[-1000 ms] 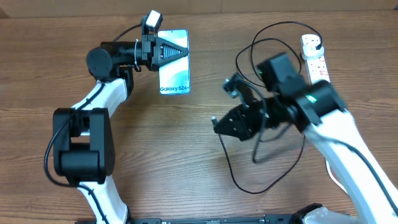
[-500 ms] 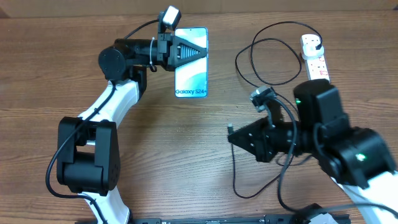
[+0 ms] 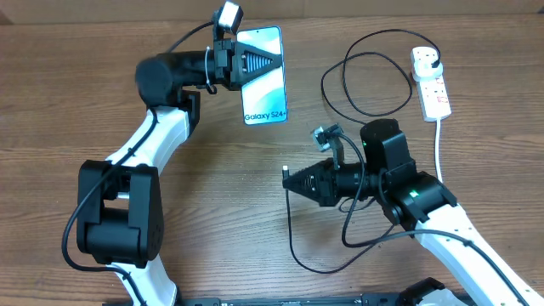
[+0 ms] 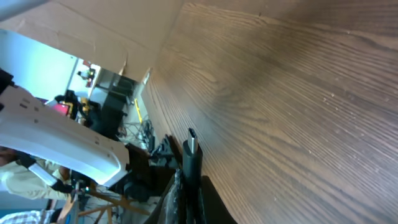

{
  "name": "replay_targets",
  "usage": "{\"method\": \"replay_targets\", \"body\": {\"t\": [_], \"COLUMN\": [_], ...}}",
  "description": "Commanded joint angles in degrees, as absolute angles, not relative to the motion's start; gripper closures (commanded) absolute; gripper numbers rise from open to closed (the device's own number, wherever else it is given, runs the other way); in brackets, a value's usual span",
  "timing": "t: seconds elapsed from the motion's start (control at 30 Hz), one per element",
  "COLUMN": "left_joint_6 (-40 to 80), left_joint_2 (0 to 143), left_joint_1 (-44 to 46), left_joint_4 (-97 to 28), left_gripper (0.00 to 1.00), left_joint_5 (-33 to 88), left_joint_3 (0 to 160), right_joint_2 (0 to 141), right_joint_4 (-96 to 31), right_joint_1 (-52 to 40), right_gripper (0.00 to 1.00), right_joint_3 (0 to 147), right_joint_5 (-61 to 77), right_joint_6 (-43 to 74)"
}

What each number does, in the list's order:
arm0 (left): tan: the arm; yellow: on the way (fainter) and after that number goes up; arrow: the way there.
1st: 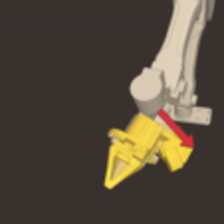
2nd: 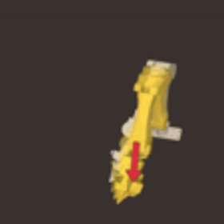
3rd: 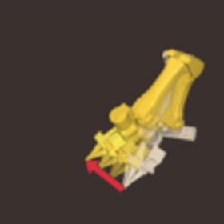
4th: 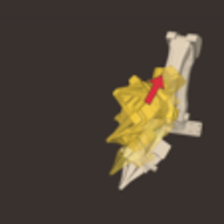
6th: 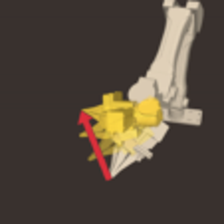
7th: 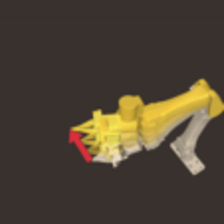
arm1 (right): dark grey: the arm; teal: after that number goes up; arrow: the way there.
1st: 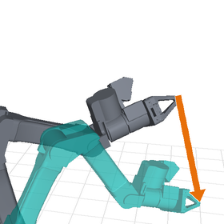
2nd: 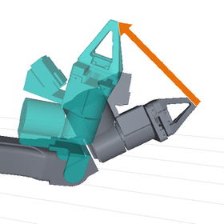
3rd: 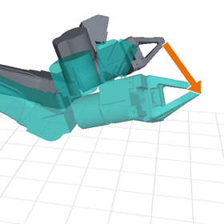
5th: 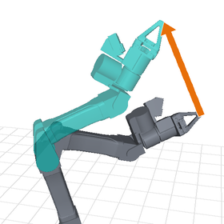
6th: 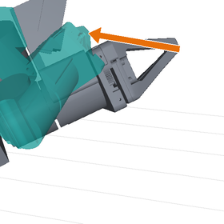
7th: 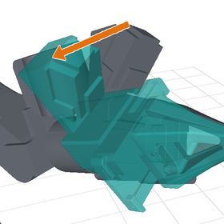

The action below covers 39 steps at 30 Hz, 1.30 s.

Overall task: Plug charger to phone and switch on socket
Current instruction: 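Lift the plug with the right gripper while the left raises the phone, then align the plug under the phone's bottom port with the right gripper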

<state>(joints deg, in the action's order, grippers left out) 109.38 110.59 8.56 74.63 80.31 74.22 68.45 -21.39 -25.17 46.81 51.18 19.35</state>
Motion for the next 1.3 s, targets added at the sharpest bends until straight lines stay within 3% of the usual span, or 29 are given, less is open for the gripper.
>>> {"method": "replay_targets", "body": {"t": [0.0, 0.13, 0.37, 1.27], "left_joint_6": [97.21, 86.98, 79.75, 76.25], "left_joint_2": [108.53, 108.53, 108.53, 108.53], "left_joint_1": [9.43, 11.29, 12.51, 11.29], "left_joint_4": [65.01, 56.55, 55.86, 50.33], "left_gripper": [0.96, 0.96, 0.96, 0.96], "left_joint_5": [80.12, 81.06, 81.73, 83.66], "left_joint_3": [75.2, 75.2, 75.2, 75.2], "right_joint_2": [70.06, 72.95, 74.76, 74.78], "right_joint_4": [-18.57, -15.2, -11.2, -2.98], "right_joint_1": [-25.02, -25.06, -25.06, -24.99], "right_gripper": [0.96, 0.96, 0.96, 0.96], "right_joint_3": [46.81, 46.81, 46.83, 46.83], "right_joint_5": [52.56, 52.64, 55.83, 49.47], "right_joint_6": [20.78, 20.82, 20.53, 20.32]}}
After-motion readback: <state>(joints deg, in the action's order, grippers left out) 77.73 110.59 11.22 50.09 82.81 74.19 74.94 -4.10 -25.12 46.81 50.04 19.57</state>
